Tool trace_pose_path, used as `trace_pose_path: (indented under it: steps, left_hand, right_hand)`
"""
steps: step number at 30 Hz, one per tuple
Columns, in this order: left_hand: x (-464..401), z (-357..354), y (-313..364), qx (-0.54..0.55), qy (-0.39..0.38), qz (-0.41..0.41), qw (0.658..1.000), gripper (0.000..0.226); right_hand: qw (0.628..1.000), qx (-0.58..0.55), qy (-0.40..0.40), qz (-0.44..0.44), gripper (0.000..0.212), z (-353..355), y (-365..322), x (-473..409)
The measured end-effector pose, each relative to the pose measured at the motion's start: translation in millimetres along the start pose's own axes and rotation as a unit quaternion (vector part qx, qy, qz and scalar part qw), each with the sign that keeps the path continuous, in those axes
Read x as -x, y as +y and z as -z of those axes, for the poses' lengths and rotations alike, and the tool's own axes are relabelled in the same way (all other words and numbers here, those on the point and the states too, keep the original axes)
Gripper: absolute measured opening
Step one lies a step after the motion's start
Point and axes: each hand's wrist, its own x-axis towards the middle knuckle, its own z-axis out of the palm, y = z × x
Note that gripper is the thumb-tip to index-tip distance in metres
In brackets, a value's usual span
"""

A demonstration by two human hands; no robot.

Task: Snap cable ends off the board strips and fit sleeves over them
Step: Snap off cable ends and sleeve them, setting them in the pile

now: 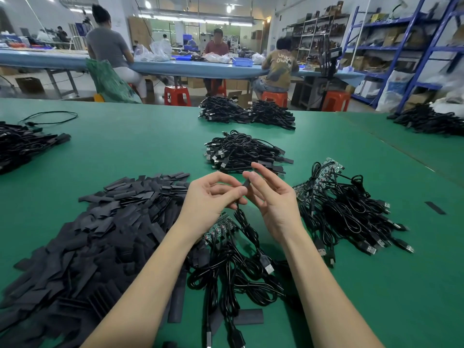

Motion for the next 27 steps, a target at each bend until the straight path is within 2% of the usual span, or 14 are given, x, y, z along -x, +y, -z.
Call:
trace_pose_path:
  steps: [13, 16, 19, 23, 27]
  left_hand:
    - [-1.8, -0.4, -2.5, -0.015, 0.0, 0.035, 0.999, 0.011]
    - [-2.2, -5.1, -3.7, -0.075, -0.028, 0.073, 0.994, 0.023]
    - [-1.2, -8.6, -5.4, -0.117, -0.057, 0.085, 0.988, 0.029]
    - [1.4, -14.6, -9.1, -0.219, -0.068, 0.099, 0.968, 0.034]
    - [2.4, -24.5, -9.5, -0.149, -0.053, 0.131, 0.979, 0.032]
  right_hand:
    - [0.998, -0.016, 0.045, -0.035, 0.031, -0.4, -1.9, -2.3]
    - [0.995, -0.058, 0.084, -0.02, 0.033, 3.8, -11.8, -5.0]
    - [0.989, -0.075, 0.124, -0.003, 0.025, 7.8, -17.4, -6.9]
    - [0.985, -0.104, 0.138, 0.012, 0.023, 6.6, -18.7, -8.3]
    - [0.985, -0.114, 0.13, 0.015, 0.025, 5.6, -17.6, -10.7]
